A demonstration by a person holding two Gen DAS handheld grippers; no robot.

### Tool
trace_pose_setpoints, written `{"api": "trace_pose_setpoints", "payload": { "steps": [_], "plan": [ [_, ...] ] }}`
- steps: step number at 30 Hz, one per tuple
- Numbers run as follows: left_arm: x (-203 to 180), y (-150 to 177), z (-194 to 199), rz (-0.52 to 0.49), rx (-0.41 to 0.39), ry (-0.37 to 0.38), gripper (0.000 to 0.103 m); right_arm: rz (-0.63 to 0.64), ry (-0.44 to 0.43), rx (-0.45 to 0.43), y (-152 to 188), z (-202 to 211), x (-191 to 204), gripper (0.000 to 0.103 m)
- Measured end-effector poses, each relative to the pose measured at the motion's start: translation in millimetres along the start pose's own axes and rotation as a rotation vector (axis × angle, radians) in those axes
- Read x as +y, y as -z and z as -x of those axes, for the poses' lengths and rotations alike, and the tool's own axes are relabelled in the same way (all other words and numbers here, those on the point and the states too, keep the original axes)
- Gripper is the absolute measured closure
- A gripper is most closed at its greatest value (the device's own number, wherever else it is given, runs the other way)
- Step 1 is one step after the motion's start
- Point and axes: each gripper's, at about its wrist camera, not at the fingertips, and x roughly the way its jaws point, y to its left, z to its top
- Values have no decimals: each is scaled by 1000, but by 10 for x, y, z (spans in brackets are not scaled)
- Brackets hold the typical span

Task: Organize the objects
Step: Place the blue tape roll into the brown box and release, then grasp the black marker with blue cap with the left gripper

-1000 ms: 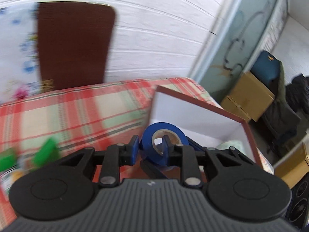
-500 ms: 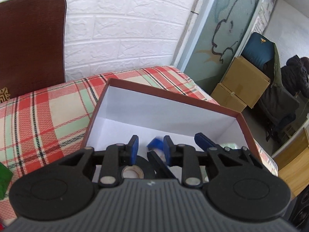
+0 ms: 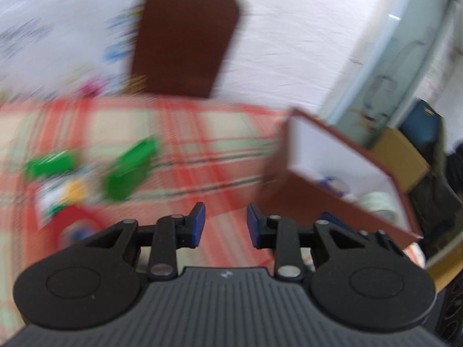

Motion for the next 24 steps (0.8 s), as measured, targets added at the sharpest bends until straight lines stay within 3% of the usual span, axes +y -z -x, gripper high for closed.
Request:
{"api": "trace_pose_setpoints", "payload": {
  "steps": [4,10,12,16,18,19,21,24],
  "plan": [
    [509,172,117,124,46,-72,70,58,-111,78,11,-76,446,38],
    [860,405,157,212,90,-76,70,67,-210,252,119,-380,796,45],
    [899,448,136,228,102,-66,70,61,-224,314,148,-514,831,68],
    [906,488,114,242,111,-36,65,30,-212,330,134,-528,783,78],
    [853,504,112,244,107,-26,47,-33,-157,329,124,-511,696,83],
    [812,501,81,241,105,-22,44,-87,-138,337,136,-471,627,89],
    [713,499,17,228,109,-8,41,-217,-126,366,186,-401,473,88],
    [533,503,-122,210,133,21,40,-392,-205,393,262,-293,294,88]
  ]
}}
